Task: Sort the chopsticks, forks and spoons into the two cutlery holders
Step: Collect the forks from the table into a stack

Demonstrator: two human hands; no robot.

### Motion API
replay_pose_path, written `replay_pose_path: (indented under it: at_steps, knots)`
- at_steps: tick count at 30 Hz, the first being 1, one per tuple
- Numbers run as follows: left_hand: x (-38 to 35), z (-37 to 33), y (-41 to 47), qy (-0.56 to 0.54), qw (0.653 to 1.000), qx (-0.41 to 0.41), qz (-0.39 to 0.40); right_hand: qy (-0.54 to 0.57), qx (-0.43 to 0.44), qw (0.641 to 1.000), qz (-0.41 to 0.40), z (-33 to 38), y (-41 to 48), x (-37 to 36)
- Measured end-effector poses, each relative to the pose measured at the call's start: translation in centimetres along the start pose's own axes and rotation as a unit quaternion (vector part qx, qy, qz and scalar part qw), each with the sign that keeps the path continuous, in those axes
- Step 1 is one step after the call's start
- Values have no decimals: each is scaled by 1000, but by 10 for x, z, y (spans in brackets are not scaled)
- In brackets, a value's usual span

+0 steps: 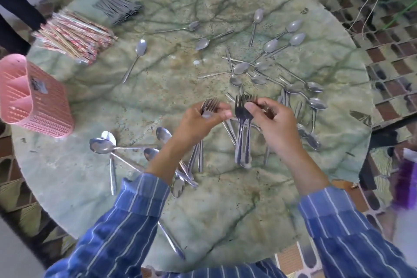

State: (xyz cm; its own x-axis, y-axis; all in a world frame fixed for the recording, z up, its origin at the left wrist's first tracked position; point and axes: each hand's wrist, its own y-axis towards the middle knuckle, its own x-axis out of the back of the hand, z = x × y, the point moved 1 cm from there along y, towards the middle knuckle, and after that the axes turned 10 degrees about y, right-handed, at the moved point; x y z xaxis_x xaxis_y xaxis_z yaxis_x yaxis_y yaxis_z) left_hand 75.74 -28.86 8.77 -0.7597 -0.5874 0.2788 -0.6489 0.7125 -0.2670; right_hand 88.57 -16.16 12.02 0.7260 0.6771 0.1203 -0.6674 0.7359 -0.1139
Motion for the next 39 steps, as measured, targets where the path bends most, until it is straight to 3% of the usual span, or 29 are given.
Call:
replay_pose_path:
  at_steps: [5, 12, 18, 21, 24, 28, 32, 39]
  knots:
    - [-56, -26, -8, -12, 999, -33, -37, 73, -65, 995, 3, -8, 3, 47]
    - [-130, -45, -13, -8, 998, 12, -62, 143, -116, 983, -5, -21, 0, 117]
    - [-180, -46, -22, -51, 998, 35, -29, 116, -83, 987, 75, -28, -8, 161]
    - [-196, -40, -21, -71, 996, 31, -47, 138, -87, 981, 103, -35, -12, 173]
    - [-214, -32, -17, -110, 989, 80, -60, 113, -109, 979, 133, -53, -12, 171]
    - [-220, -22, -14, -120, 981, 82, -129, 67, -168, 977, 112, -85, -4, 165]
    - [-223, -17, -16, -130, 981, 108, -91, 55, -185, 974, 116, -91, 4, 172]
    - [-221, -21, -19, -53, 996, 61, -48, 79, -201, 962, 167, -78, 18, 164]
